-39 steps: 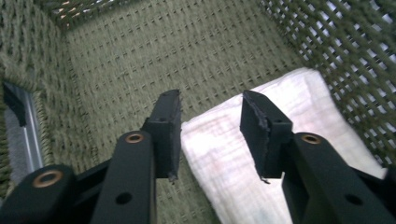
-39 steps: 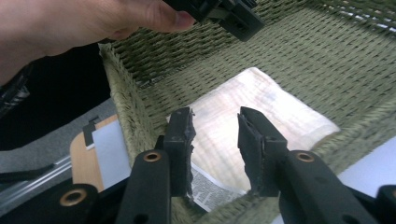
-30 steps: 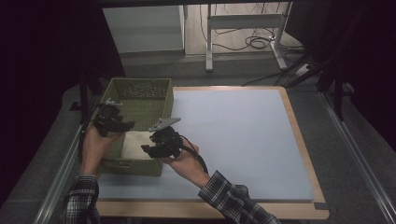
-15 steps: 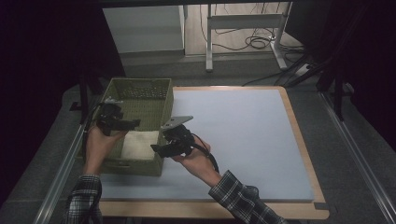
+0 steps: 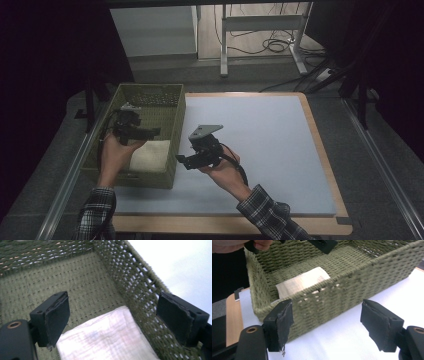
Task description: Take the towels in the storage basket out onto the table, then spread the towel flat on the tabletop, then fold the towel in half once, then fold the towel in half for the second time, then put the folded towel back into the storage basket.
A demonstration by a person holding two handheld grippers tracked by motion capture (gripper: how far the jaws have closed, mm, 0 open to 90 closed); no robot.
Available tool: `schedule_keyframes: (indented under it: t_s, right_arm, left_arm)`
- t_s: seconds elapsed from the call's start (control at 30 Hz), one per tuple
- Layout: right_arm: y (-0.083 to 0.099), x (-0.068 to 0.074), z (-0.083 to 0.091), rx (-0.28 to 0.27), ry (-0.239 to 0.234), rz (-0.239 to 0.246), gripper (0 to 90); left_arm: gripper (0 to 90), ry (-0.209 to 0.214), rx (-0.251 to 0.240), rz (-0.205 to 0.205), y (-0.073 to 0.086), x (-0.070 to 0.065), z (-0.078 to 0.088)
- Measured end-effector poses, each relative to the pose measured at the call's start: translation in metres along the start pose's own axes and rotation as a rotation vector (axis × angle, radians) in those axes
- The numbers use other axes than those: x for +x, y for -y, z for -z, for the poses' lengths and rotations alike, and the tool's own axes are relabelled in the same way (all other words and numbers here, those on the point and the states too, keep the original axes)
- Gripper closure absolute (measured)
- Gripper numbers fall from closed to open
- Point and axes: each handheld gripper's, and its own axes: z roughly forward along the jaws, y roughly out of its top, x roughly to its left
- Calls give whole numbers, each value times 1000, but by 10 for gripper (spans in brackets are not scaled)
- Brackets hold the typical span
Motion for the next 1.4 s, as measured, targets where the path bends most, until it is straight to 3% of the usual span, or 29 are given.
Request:
schedule_keyframes:
  t_s: [0.3, 0.6, 1.1, 1.4]
  right_arm:
    - [14, -12, 15, 3, 6, -15, 248]
    - [27, -24, 32, 5, 26, -33, 231]
    - [49, -47, 72, 5, 73, -60, 206]
    - [64, -59, 93, 15, 109, -58, 198]
  left_arm:
    - [113, 27, -4, -13, -4, -13, -3]
    - [97, 76, -24, -33, -15, -36, -3]
    - [64, 148, -35, -115, -30, -96, -16]
    - [51, 175, -39, -144, -29, -124, -28]
